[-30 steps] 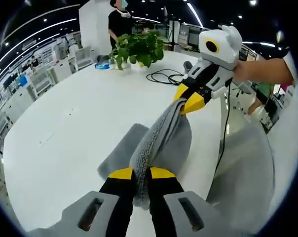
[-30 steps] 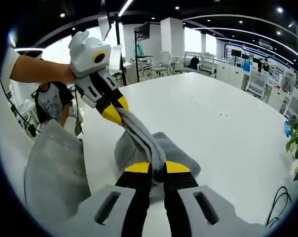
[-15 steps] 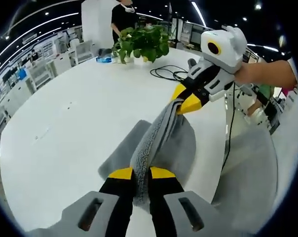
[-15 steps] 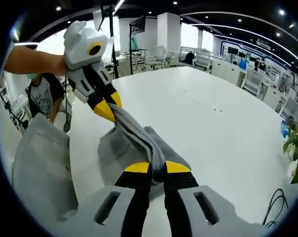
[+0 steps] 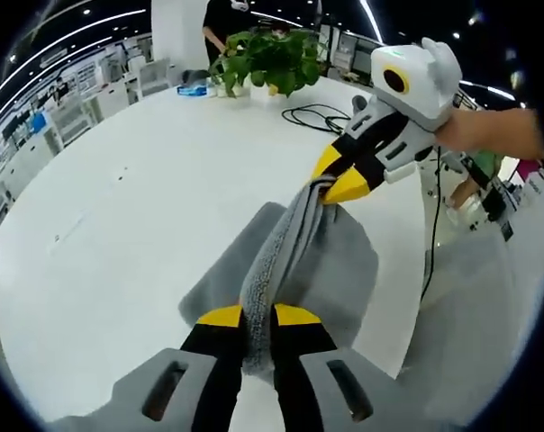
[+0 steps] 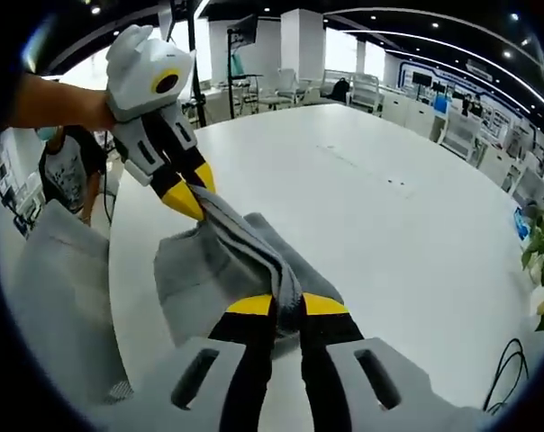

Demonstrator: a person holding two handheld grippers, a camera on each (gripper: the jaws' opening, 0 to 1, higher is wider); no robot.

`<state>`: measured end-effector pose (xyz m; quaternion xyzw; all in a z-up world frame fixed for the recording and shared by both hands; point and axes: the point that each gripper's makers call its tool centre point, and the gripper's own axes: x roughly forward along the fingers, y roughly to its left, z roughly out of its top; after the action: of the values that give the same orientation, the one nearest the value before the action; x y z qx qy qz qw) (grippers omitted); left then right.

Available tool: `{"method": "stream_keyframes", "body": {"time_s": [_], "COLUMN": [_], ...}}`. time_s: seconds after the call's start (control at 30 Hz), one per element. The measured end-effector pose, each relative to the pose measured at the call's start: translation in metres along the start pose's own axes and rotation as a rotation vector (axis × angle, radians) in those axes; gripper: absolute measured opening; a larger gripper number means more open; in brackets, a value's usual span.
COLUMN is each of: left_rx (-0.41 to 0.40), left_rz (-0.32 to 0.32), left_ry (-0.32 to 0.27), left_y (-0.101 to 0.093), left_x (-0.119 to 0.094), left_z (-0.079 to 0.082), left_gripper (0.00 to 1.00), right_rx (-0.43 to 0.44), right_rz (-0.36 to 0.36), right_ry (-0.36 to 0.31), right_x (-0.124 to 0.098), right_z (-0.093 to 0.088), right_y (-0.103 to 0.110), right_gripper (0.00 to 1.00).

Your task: Fold the towel on the table until its edges align and the towel forms a compact rectangular stack.

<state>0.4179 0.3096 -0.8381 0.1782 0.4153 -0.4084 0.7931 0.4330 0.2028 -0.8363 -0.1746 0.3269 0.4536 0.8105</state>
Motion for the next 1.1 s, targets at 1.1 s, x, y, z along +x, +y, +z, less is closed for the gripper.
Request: {"method": "stream_keyframes", "body": {"time_s": [1.1], "left_rx": [-0.074], "left_rz": [0.078], "left_ry": [0.066], "left_y": [0.036], "left_x": [0.031], "left_z": [-0.021], "left_gripper": [0.24], "right_rx": [-0.067], "right_rz": [-0.113], "right_ry": [0.073], "right_x": [0.024], "right_z": [-0.011], "right_y": [-0.034], "right_gripper": [0.22]}}
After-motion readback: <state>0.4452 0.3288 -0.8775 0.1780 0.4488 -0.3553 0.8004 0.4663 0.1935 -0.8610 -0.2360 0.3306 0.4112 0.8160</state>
